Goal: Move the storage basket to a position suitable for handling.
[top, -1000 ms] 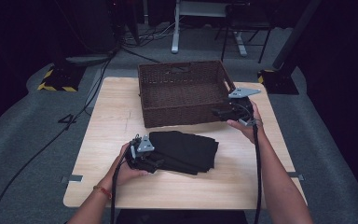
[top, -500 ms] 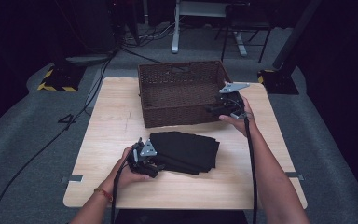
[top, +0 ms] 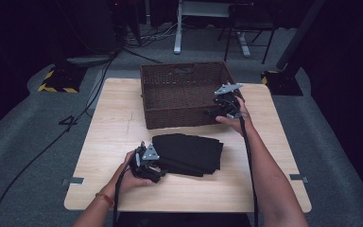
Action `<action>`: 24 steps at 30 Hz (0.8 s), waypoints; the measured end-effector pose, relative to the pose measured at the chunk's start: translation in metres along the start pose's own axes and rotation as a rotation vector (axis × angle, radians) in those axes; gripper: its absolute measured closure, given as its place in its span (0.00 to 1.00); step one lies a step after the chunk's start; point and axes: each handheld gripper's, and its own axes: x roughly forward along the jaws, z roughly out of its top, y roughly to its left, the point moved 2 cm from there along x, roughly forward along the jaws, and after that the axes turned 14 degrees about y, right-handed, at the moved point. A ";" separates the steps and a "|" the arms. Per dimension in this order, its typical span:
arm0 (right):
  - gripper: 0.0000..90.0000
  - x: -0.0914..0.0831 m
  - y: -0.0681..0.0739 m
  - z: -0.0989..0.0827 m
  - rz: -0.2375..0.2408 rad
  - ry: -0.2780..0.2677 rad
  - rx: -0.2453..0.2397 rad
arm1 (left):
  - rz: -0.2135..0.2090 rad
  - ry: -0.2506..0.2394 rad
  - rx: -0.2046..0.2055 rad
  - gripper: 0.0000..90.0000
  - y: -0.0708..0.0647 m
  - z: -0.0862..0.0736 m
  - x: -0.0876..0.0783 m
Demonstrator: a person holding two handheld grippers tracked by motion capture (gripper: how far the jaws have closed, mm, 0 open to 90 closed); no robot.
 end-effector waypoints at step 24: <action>0.82 -0.017 0.014 -0.014 0.060 0.019 -0.134 | -0.022 0.006 0.005 0.17 -0.006 0.002 0.002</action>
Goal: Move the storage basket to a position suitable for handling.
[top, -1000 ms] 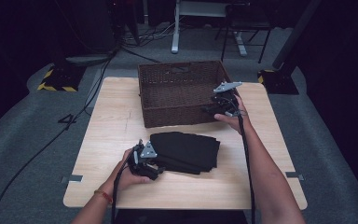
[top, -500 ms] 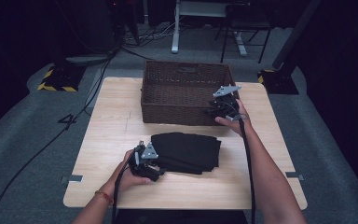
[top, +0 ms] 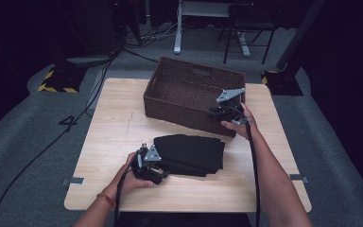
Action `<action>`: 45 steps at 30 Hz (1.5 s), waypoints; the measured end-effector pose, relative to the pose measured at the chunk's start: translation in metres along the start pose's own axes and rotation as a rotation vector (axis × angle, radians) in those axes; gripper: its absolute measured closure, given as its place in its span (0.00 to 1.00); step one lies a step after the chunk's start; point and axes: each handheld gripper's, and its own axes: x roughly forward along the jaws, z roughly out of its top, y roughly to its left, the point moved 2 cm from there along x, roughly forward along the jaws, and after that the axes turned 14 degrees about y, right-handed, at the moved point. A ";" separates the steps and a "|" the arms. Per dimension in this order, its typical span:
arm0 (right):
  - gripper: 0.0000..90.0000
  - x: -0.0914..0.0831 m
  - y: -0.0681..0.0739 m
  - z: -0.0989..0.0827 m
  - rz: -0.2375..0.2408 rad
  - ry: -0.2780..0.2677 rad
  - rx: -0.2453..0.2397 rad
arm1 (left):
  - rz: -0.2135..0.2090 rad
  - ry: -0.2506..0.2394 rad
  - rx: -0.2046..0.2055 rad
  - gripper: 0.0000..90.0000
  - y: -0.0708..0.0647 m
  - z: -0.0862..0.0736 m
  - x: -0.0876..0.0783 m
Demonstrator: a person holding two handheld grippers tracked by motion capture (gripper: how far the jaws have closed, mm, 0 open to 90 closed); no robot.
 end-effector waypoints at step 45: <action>0.57 -0.068 0.065 -0.079 0.031 -0.067 -0.108 | -0.009 0.013 0.021 0.22 -0.032 -0.026 -0.030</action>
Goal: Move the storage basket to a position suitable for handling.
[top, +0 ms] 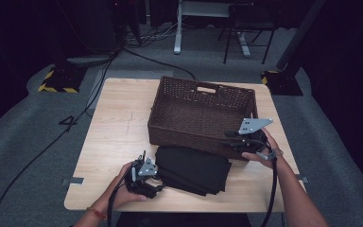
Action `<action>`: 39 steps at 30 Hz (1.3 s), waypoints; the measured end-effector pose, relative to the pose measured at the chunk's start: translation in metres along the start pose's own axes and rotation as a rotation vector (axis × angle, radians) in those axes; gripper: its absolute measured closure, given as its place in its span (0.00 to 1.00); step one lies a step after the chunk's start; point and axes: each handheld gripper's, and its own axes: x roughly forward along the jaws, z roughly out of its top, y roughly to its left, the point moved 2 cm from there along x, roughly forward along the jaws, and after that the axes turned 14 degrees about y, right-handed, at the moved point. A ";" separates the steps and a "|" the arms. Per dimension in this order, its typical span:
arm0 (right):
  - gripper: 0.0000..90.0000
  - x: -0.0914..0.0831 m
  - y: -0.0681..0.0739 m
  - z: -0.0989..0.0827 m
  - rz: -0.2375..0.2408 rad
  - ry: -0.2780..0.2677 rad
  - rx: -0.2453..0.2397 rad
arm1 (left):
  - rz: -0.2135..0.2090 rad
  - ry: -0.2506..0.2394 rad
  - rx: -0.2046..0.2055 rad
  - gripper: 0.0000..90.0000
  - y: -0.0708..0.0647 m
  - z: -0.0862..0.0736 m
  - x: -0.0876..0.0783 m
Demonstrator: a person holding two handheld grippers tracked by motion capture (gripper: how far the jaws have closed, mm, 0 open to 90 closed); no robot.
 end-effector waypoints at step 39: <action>0.22 0.025 0.065 -0.084 0.010 -0.015 0.423 | 0.003 -0.027 0.037 0.27 0.010 0.041 0.020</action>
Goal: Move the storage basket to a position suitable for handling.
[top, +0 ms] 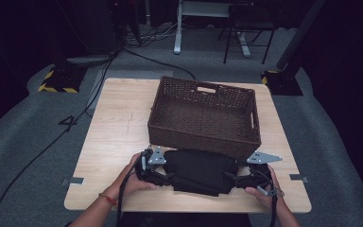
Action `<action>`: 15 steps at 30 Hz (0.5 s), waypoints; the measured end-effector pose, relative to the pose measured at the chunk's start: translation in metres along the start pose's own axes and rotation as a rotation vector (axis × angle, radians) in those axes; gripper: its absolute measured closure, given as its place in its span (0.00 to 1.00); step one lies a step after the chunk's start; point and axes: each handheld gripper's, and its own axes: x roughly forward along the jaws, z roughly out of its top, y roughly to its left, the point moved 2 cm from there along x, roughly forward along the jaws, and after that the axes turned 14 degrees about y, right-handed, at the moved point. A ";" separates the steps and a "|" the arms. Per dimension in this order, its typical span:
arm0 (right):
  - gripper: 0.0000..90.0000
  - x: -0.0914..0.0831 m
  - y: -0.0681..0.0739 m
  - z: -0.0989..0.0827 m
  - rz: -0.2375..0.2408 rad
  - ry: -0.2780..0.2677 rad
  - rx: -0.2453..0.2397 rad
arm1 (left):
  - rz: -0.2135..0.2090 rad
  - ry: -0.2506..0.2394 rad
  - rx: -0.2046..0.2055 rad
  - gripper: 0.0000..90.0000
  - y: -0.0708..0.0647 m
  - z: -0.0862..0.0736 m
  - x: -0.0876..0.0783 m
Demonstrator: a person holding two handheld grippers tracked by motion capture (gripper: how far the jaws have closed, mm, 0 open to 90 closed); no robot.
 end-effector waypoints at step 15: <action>0.11 0.028 -0.022 0.000 0.101 0.111 0.051 | 0.000 -0.141 -0.077 0.18 0.007 -0.002 -0.041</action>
